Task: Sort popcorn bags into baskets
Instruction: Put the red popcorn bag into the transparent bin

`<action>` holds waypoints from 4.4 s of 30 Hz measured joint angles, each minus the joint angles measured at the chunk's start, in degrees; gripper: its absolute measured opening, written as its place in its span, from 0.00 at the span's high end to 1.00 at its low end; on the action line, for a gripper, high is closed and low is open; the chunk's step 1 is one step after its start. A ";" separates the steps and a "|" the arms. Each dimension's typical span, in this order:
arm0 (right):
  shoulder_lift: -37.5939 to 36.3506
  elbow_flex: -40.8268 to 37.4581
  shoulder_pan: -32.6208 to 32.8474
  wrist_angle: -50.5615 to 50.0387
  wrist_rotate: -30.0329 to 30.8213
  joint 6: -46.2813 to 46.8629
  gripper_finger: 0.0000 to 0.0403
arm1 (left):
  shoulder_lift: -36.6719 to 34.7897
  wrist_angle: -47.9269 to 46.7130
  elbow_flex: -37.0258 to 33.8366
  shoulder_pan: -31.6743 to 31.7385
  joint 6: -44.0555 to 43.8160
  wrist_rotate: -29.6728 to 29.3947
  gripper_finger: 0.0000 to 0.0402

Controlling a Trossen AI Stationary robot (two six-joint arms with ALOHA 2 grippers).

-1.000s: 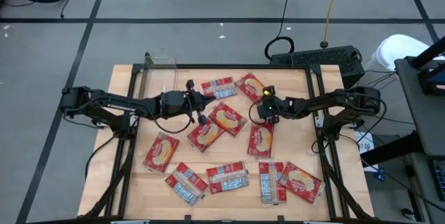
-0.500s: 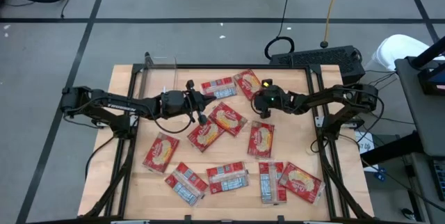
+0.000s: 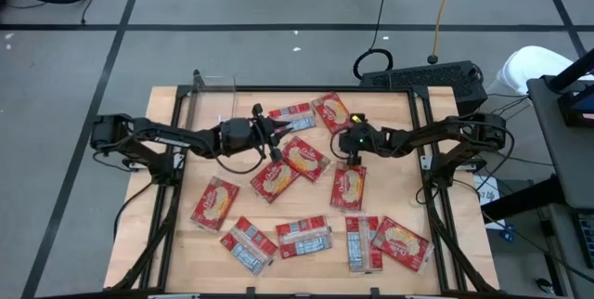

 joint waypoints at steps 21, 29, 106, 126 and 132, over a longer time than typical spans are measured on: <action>10.62 2.47 -6.93 12.63 -6.34 -8.18 0.55 | 0.02 1.22 -0.02 1.72 0.28 0.19 0.71; 17.49 8.70 -8.37 12.44 -6.47 -5.63 0.93 | 0.00 1.17 -0.02 1.72 0.05 0.18 0.71; -21.60 8.91 -3.28 -12.50 -5.29 5.33 0.83 | 25.20 -18.88 30.34 5.41 23.13 5.56 0.92; -18.67 -11.01 -1.44 28.72 -16.47 14.40 0.49 | 14.06 -29.25 29.49 4.54 25.54 17.13 0.95; -12.25 -9.15 0.72 38.76 -17.98 13.85 0.50 | 12.77 -27.42 29.58 3.83 25.57 21.66 0.92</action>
